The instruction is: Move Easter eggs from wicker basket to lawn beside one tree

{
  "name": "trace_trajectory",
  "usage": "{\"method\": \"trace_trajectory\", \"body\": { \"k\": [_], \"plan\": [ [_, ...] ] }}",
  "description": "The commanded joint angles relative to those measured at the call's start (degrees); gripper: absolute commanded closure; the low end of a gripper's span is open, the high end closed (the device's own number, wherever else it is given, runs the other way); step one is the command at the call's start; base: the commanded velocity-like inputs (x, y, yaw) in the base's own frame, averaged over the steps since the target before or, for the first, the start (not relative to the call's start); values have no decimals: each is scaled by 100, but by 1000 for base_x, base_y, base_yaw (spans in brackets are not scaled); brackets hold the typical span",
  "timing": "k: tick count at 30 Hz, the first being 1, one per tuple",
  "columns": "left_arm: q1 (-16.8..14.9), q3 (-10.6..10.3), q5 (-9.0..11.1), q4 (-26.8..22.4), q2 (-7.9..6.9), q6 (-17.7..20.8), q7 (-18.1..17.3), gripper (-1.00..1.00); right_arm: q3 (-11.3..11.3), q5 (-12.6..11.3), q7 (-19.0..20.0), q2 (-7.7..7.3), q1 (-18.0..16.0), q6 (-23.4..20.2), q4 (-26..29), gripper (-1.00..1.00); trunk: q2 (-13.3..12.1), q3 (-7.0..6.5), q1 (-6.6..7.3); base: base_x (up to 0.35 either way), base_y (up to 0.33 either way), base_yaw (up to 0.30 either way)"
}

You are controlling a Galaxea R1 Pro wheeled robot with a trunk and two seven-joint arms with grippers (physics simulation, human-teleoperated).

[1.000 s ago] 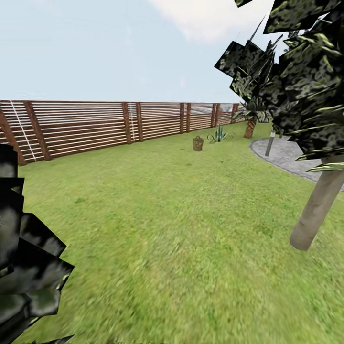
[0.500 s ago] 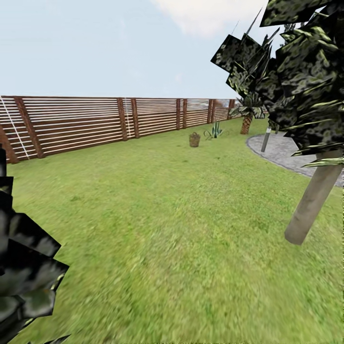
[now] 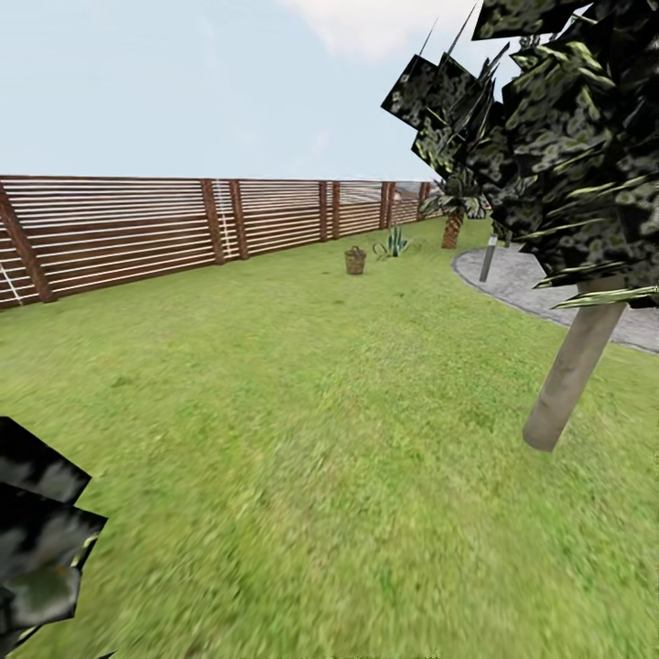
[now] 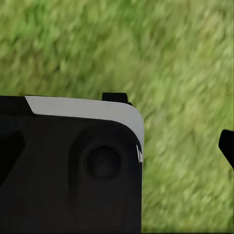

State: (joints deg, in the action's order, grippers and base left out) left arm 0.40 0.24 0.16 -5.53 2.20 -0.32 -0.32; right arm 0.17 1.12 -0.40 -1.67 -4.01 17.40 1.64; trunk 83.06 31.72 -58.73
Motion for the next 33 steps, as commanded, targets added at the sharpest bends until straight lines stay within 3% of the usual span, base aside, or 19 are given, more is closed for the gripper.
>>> {"method": "trace_trajectory", "body": {
  "k": [1,13,33],
  "plan": [
    [4,3,2,-11,0,-3,-3,-100,1,11,-4,0,-3,18,-6,-100,2,13,0,0,0,-146],
    [4,3,8,-10,0,-3,-3,-100,9,20,-2,2,-3,18,-14,-100,2,116,0,0,0,-126],
    [4,3,10,-10,0,-3,-3,-100,9,21,-4,0,-3,13,-6,-100,2,296,0,0,0,-4]
  ]
}}
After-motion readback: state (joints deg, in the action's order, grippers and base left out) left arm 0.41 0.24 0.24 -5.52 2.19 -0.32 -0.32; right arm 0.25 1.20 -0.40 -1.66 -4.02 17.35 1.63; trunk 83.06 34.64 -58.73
